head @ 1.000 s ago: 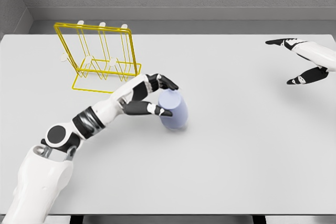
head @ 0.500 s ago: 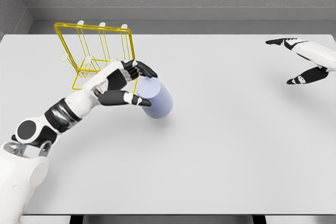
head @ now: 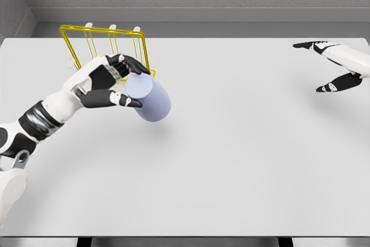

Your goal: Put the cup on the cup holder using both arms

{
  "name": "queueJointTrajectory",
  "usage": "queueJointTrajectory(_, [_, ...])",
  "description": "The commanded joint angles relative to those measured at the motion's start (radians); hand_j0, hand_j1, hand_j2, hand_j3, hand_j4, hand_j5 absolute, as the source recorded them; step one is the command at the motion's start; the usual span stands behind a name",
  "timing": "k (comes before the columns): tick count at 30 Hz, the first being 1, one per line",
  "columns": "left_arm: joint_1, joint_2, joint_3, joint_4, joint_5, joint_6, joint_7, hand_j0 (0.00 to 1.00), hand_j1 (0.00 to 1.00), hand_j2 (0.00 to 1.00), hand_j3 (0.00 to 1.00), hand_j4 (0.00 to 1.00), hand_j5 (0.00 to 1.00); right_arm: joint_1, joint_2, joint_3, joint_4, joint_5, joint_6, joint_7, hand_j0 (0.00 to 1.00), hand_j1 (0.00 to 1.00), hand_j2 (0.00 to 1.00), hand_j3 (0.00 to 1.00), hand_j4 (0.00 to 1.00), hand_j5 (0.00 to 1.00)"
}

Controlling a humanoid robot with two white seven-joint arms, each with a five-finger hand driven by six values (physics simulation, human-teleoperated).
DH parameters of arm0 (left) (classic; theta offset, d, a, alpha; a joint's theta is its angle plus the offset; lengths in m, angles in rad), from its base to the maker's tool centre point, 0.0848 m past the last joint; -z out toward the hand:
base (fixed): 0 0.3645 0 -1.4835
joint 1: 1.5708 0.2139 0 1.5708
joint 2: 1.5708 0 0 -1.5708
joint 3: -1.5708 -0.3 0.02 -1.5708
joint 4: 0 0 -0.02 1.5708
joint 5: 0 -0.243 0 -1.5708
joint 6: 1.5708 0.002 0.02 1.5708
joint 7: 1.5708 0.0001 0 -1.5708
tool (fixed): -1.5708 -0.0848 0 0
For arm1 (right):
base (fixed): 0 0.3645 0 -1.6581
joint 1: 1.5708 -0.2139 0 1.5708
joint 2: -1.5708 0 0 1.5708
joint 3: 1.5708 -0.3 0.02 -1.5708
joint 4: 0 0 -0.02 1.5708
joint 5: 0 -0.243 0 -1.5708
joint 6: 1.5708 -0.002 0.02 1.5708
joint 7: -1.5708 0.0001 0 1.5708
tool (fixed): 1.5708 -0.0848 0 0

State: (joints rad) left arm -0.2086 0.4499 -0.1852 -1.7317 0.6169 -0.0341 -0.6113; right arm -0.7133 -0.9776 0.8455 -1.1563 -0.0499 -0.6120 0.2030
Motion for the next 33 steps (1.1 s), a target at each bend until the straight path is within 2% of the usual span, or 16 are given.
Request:
queueJointTrajectory(1, [0.0, 0.006, 0.009, -0.005, 0.015, 0.0, 0.0, 0.43, 0.43, 0.43, 0.43, 0.43, 0.43, 0.0, -0.001, -0.002, 0.0, -0.007, 0.001, 0.0, 1.0, 1.0, 1.0, 1.0, 1.0, 1.0])
queueJointTrajectory(7, [-0.002, 0.026, 0.013, -0.005, 0.04, 0.0, 0.0, 0.42, 0.42, 0.42, 0.42, 0.42, 0.42, 0.0, -0.001, -0.002, 0.0, -0.007, 0.001, 0.0, 1.0, 1.0, 1.0, 1.0, 1.0, 1.0])
queueJointTrajectory(11, [-0.023, 0.042, 0.027, -0.005, 0.063, 0.0, 0.0, 0.42, 0.42, 0.42, 0.42, 0.42, 0.42, 0.0, -0.001, -0.002, 0.0, -0.007, 0.001, 0.0, 1.0, 1.0, 1.0, 1.0, 1.0, 1.0])
queueJointTrajectory(33, [-0.069, 0.044, 0.047, -0.002, 0.063, 0.0, 0.0, 0.41, 0.41, 0.41, 0.41, 0.41, 0.41, 0.002, 0.0, -0.002, 0.0, -0.007, 0.001, 0.0, 1.0, 1.0, 1.0, 1.0, 1.0, 1.0])
